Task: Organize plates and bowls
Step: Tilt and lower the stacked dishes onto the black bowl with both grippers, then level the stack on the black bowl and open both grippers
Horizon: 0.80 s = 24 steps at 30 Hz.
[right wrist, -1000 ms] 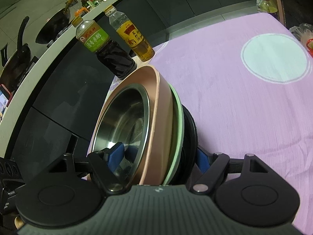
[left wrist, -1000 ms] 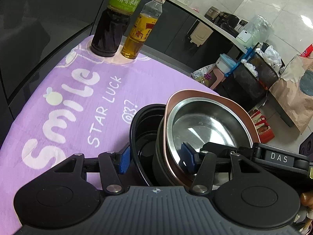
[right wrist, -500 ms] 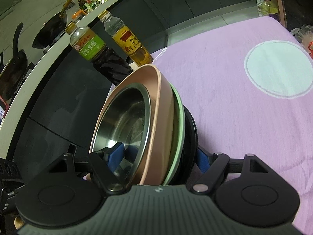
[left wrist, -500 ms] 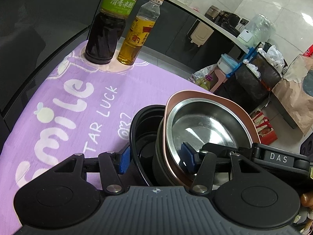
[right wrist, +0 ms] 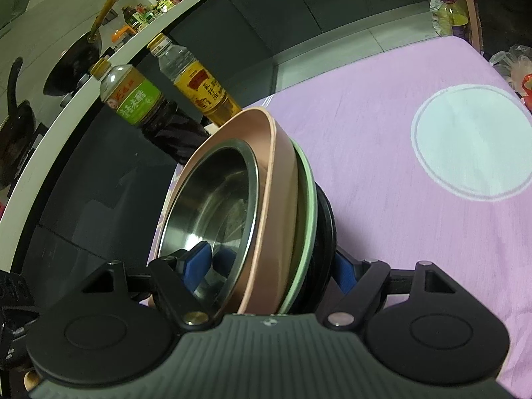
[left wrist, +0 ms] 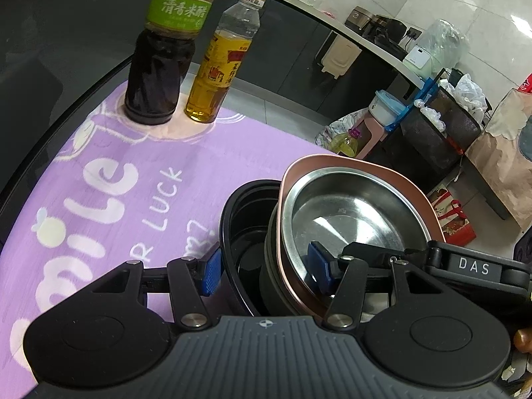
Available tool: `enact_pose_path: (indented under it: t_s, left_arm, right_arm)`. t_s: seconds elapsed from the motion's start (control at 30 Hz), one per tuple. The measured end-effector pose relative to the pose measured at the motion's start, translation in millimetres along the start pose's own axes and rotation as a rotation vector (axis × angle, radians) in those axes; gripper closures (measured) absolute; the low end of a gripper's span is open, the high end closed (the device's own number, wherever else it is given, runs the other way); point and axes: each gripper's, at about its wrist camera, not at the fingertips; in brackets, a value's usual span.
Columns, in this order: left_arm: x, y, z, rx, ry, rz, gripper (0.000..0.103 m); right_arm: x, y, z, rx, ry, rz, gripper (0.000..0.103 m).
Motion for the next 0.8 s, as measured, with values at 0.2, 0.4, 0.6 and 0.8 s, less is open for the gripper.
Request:
enact_pose_path:
  t_s: [0.2,0.4,0.6,0.8]
  left_arm:
    - [4,17,-14,0.016,-0.004,-0.008,0.053]
    - [8,33,-28,0.025,-0.006,-0.022,0.053]
    - [5,48,-49,0.017,-0.014,-0.012,0.053]
    - [5,57,-67,0.008,0.003,-0.023,0.053]
  right_arm:
    - [2,19,-5,0.011,-0.008,-0.003,0.030]
    - [3,39,-10,0.030,-0.012,-0.009,0.030]
    - [8,55,-19,0.037,-0.022,-0.026,0.030]
    - [15,65,-34,0.026,-0.029,-0.038,0.030]
Point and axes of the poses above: each gripper's, at about its wrist camera, not at the fingertips, and z roughly against the way its jaws point, x to its right, y to its top, and after that the axes turned 6 degrees about -y, right-handed
